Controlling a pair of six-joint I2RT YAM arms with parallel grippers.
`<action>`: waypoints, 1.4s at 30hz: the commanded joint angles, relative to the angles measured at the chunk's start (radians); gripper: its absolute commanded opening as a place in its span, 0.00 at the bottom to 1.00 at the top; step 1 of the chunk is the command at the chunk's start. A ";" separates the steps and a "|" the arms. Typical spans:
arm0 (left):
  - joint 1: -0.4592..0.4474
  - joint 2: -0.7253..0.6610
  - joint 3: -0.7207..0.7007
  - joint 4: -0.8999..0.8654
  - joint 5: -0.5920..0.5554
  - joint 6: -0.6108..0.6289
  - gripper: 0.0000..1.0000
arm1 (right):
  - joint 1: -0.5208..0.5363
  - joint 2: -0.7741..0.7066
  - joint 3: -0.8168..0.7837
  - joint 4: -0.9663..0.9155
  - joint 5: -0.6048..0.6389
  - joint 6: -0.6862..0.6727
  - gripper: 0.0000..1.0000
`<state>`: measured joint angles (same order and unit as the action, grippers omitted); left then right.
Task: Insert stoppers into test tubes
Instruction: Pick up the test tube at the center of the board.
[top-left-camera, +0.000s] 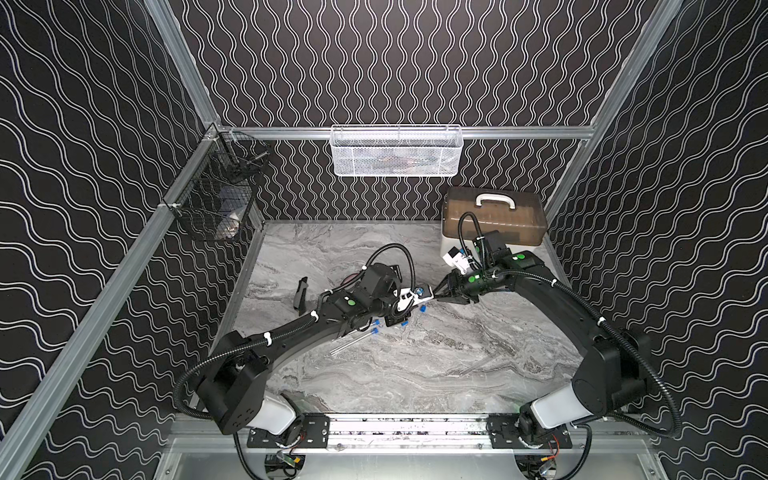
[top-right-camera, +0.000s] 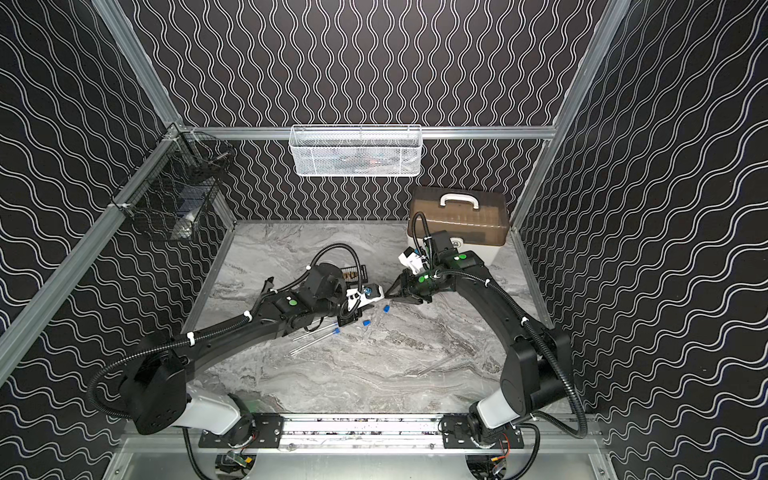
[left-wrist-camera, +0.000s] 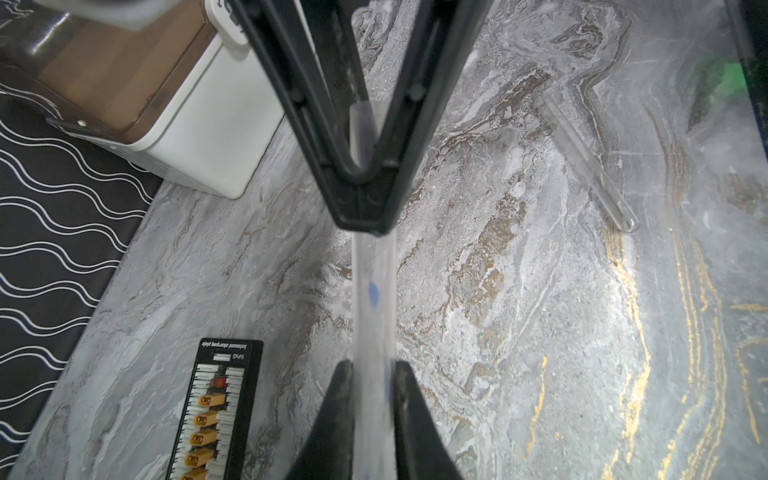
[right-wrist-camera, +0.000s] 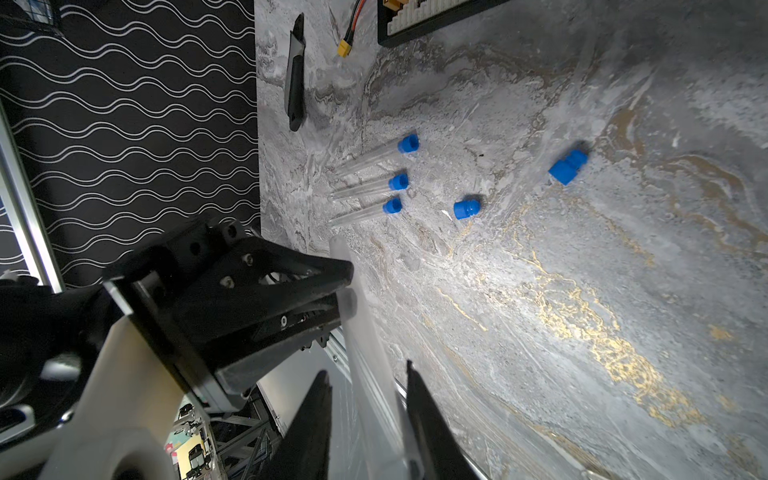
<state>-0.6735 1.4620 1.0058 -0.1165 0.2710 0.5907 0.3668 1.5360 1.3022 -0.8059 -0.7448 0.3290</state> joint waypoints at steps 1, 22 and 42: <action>-0.001 -0.006 -0.003 0.044 0.022 -0.015 0.04 | 0.002 0.001 0.002 -0.010 -0.019 -0.005 0.26; -0.020 0.017 -0.010 0.063 0.011 -0.025 0.29 | 0.003 -0.004 0.000 -0.028 -0.092 -0.024 0.12; -0.024 -0.029 -0.046 0.030 -0.020 -0.034 0.06 | -0.023 -0.012 0.046 -0.012 -0.047 -0.042 0.48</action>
<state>-0.6979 1.4467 0.9680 -0.0841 0.2626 0.5728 0.3557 1.5463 1.3380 -0.8379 -0.8211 0.2955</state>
